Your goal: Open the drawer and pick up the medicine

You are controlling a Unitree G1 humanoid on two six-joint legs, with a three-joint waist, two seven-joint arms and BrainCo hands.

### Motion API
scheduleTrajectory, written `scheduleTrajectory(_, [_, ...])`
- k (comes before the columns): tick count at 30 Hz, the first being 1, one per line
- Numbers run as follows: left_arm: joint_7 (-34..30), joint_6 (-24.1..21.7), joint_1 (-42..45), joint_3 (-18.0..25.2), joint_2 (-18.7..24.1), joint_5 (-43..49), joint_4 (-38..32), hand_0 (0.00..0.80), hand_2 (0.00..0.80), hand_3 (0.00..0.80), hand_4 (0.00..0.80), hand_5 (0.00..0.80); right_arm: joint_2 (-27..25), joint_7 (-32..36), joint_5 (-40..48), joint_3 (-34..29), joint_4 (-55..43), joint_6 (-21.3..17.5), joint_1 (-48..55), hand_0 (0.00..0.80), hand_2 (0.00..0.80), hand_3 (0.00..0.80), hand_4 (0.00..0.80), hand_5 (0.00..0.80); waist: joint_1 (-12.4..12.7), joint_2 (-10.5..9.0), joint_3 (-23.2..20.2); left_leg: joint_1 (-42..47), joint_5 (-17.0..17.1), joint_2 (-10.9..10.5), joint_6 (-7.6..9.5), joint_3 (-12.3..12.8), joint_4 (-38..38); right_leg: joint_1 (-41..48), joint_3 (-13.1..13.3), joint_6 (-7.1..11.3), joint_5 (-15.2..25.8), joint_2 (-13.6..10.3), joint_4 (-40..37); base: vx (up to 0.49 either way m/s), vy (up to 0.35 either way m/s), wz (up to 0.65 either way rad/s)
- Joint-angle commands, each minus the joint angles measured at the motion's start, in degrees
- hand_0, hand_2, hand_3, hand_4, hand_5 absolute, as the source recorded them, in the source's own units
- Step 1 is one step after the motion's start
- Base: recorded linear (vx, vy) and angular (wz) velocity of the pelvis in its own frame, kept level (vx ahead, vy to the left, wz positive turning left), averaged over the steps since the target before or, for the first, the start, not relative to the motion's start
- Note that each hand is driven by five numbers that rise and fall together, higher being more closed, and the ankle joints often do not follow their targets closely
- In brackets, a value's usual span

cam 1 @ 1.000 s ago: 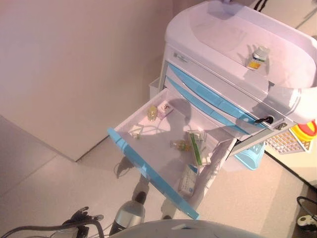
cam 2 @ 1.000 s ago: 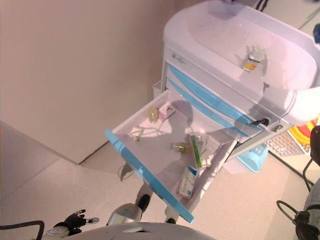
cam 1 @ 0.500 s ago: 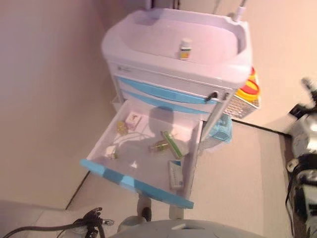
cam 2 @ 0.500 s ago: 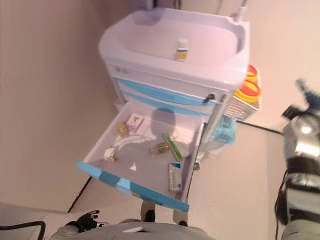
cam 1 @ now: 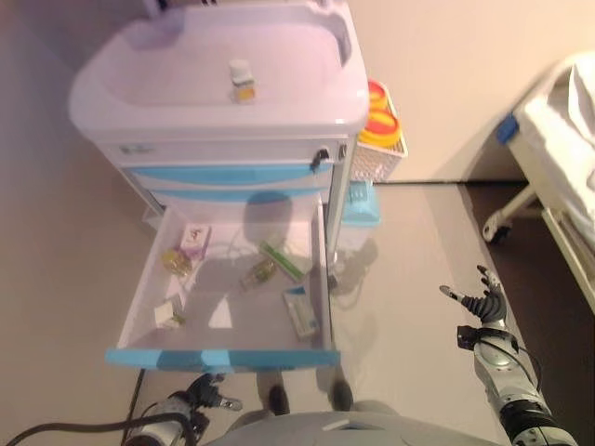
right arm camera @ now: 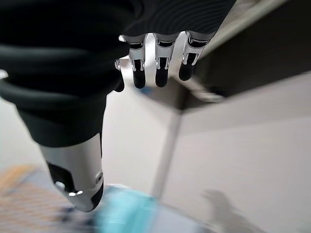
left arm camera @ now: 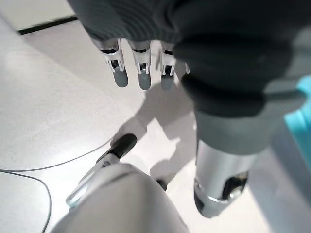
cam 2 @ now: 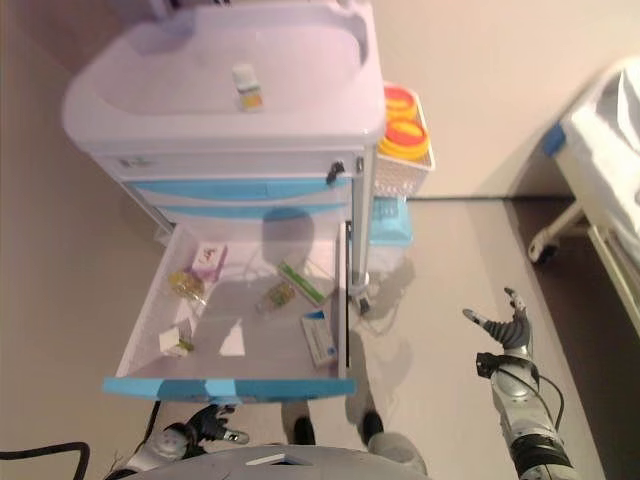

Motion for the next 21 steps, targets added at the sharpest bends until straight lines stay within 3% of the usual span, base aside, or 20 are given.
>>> scheduleTrajectory(1, [1.74, -4.98, -6.74, -1.85, 1.2, -0.44, -3.29, 0.0, 0.0, 0.0, 0.0, 0.0, 1.32, 1.82, 3.45, 2.75, 2.06, -3.06, -3.56, 0.0, 0.0, 0.0, 0.0, 0.0, -0.58, -1.96, 5.29, -4.0, -9.63, -2.11, 1.8, -2.03, 7.33, -4.41, -1.55, 3.77, -0.62, -1.18, 3.73, -0.227, 0.051, -0.1])
scheduleTrajectory(6, [3.94, -2.89, -11.49, -3.61, 5.88, 3.21, -11.1, 0.0, 0.0, 0.0, 0.0, 0.0, 0.96, 6.98, 0.61, 7.13, 6.9, -0.14, -3.76, 0.0, 0.0, 0.0, 0.0, 0.0, -1.66, -1.26, 10.84, -11.26, -9.8, -2.53, 2.08, -1.25, 14.35, -10.28, -1.93, 2.76, -0.8, -1.27, 8.29, -0.123, 0.067, -0.26])
scheduleTrajectory(14, [0.88, 5.62, -24.89, -0.68, 20.49, -1.35, -23.45, 0.0, 0.0, 0.0, 0.0, 0.0, -2.1, 8.32, -1.58, 11.51, 4.46, 2.83, -4.36, 0.0, 0.0, 0.0, 0.0, 0.0, -3.05, -0.78, 16.18, -22.27, -13.13, -4.28, 3.44, -0.51, 28.0, -20.51, -1.26, 1.65, -2.85, -1.95, 18.91, -0.022, 0.066, -0.16])
scheduleTrajectory(17, [0.19, 8.17, -30.64, 0.99, 24.47, -3.53, -24.47, 0.0, 0.0, 0.0, 0.0, 0.0, -3.32, 8.09, -0.84, 12.15, 2.59, 3.52, -4.71, 0.0, 0.0, 0.0, 0.0, 0.0, -3.85, -0.66, 17.08, -24.87, -14.47, -4.31, 3.73, 0.11, 31.49, -23.28, -0.58, 1.13, -3.86, -1.43, 21.97, 0.05, 0.088, -0.04])
scheduleTrajectory(21, [3.36, 8.72, -40.91, 1.62, 27.42, -8.65, -19.31, 0.0, 0.0, 0.0, 0.0, 0.0, -4.55, 9.8, -0.22, 12.21, 1.85, 3.63, -4.96, 0.0, 0.0, 0.0, 0.0, 0.0, -5.42, -0.82, 17.65, -27.26, -16.02, -4.44, 4.12, 0.69, 34.9, -26.27, 0.28, 0.64, -4.89, -0.7, 25.56, 0.069, 0.118, -0.14])
